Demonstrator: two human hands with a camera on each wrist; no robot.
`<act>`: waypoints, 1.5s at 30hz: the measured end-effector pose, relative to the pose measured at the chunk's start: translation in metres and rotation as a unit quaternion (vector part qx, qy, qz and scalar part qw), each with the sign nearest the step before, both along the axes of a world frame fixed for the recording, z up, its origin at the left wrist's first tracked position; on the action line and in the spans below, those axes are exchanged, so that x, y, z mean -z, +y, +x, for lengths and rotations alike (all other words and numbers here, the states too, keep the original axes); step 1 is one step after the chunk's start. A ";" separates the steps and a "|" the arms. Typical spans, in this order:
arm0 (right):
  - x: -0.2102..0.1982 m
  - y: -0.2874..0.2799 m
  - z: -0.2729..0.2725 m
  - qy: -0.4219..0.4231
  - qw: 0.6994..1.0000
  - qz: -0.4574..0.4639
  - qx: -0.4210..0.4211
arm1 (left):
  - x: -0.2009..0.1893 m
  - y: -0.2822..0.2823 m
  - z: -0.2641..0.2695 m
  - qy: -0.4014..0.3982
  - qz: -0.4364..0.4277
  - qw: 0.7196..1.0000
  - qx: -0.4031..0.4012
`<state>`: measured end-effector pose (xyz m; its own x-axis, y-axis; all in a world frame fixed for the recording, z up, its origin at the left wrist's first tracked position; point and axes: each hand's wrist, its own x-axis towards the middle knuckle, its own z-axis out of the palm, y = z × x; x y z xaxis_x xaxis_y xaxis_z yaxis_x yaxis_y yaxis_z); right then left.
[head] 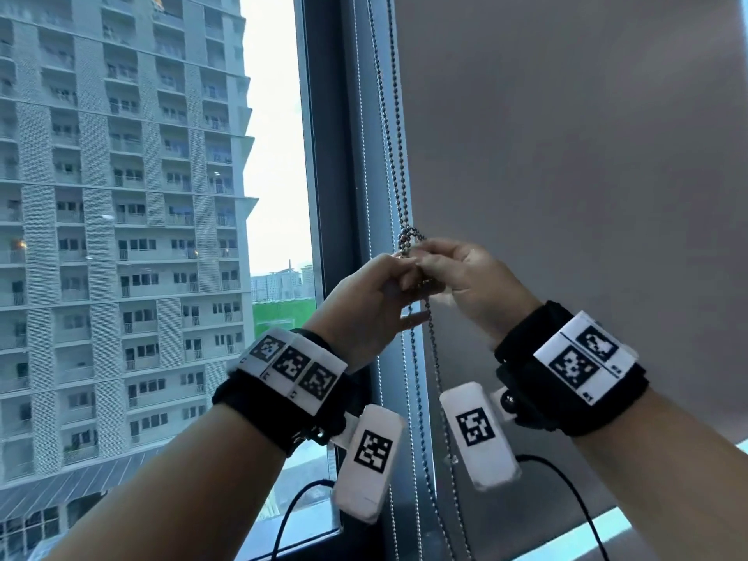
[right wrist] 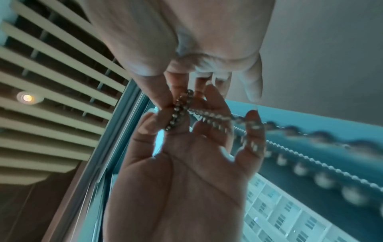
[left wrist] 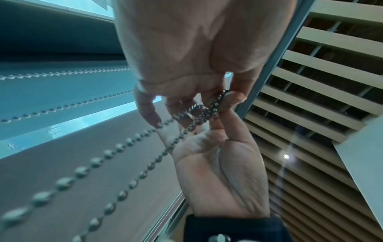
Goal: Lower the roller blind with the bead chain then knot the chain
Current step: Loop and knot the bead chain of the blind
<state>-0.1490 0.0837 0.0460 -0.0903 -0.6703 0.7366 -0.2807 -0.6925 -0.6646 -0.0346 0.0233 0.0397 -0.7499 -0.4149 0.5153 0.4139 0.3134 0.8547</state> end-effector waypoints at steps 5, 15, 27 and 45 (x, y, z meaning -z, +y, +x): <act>0.005 -0.005 -0.001 -0.026 0.999 0.000 0.041 | 0.003 -0.004 0.003 0.004 -0.032 0.998 -0.048; 0.016 0.006 -0.005 -0.084 0.987 -0.112 0.079 | 0.000 -0.014 0.010 0.008 -0.157 0.969 -0.191; 0.050 0.013 -0.013 -0.109 0.990 -0.046 -0.082 | 0.006 -0.016 0.005 0.004 -0.181 0.965 -0.191; 0.057 0.018 -0.035 -0.009 0.988 0.139 -0.069 | 0.004 -0.032 0.005 0.041 -0.161 0.966 -0.198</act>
